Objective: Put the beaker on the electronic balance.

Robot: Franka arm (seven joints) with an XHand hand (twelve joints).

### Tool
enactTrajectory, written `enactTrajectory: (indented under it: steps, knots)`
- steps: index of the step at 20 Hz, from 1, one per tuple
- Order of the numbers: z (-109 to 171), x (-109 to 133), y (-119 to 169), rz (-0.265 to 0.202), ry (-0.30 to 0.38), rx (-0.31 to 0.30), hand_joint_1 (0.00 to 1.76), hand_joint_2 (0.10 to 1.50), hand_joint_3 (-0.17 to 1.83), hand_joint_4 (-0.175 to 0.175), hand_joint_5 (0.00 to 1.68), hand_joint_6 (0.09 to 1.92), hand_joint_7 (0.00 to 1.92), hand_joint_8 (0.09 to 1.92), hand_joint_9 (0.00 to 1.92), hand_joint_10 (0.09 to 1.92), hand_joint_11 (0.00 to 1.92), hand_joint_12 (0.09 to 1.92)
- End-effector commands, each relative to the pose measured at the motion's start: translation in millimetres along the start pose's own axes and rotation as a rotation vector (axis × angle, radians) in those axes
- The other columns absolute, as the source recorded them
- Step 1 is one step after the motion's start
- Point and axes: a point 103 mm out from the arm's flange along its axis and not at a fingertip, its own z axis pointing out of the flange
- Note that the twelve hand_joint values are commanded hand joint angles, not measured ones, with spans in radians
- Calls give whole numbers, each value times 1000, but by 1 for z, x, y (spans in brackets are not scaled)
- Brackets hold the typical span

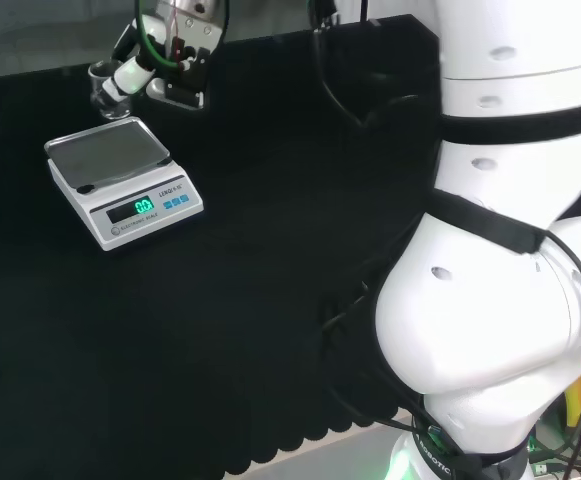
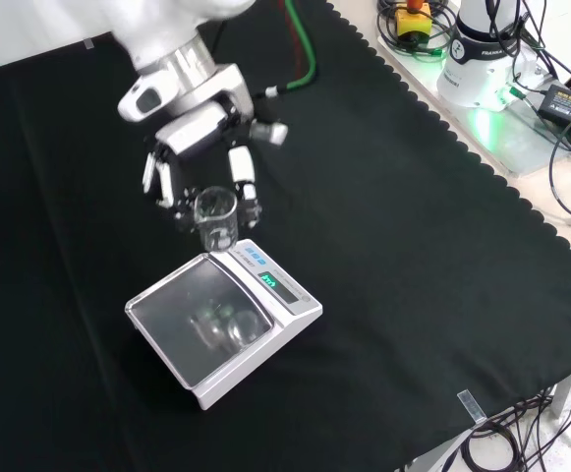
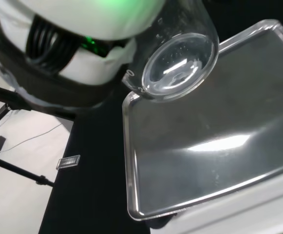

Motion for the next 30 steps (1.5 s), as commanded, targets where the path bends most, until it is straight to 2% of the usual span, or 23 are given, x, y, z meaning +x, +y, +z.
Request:
enactTrajectory:
  steps: [1, 7, 21, 30]
  knots:
    - [33, -14, 39, -22, 78, 90, 1168, 501, 853, 175, 1417, 510, 1717, 193, 1515, 317, 758, 1262]
    - [45, -30, 47, 2, 88, 102, 1169, 500, 856, 175, 1415, 514, 1718, 191, 1516, 314, 759, 1262]
    - [87, -28, 53, 6, 94, 140, 1169, 497, 863, 175, 1413, 522, 1721, 188, 1521, 308, 760, 1261]
    - [93, -35, 54, 17, 99, 149, 1169, 496, 866, 175, 1411, 527, 1722, 185, 1523, 304, 761, 1261]
